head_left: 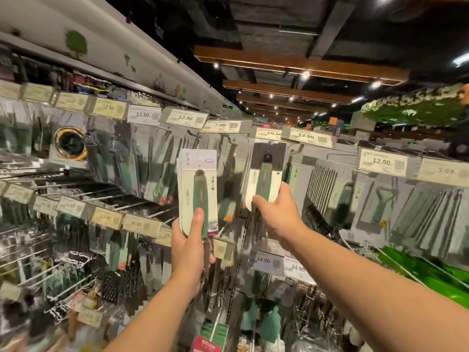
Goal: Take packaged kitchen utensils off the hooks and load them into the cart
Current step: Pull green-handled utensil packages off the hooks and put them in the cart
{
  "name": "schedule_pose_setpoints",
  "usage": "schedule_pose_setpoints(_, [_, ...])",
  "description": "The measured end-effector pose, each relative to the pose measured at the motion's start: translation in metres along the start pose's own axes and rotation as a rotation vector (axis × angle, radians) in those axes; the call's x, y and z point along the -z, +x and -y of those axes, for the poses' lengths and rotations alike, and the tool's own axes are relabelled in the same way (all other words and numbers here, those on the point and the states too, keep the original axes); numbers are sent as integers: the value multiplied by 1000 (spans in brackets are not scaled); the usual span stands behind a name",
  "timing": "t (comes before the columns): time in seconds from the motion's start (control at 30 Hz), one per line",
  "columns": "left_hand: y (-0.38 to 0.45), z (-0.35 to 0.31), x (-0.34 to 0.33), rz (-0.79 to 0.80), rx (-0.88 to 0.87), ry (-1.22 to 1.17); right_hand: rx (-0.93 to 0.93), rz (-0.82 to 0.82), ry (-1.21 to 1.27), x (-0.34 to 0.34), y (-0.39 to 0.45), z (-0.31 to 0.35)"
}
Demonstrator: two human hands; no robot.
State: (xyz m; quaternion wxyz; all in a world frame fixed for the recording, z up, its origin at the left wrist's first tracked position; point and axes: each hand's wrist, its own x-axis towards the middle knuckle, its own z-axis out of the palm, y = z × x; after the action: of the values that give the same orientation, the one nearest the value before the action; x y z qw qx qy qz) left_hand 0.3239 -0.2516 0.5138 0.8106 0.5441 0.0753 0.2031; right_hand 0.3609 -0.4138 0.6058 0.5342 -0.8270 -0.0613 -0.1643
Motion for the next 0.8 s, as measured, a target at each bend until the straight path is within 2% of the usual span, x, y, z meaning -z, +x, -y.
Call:
schedule_pose_setpoints(0.1, [8,0,-2,31,5,-21,-31,-46,45,-6,6,-5])
schedule_pose_setpoints(0.4, [19,1,-13,96,23,-51,-195,-387,359,-26,26,-23])
schedule_pose_setpoints(0.6, [33,2,-10,166,33,-67,-318,-443,581,-29,65,-38])
schedule_pose_setpoints(0.8, [46,4,-11,159,55,-125,-399,-486,741,-34,88,-44])
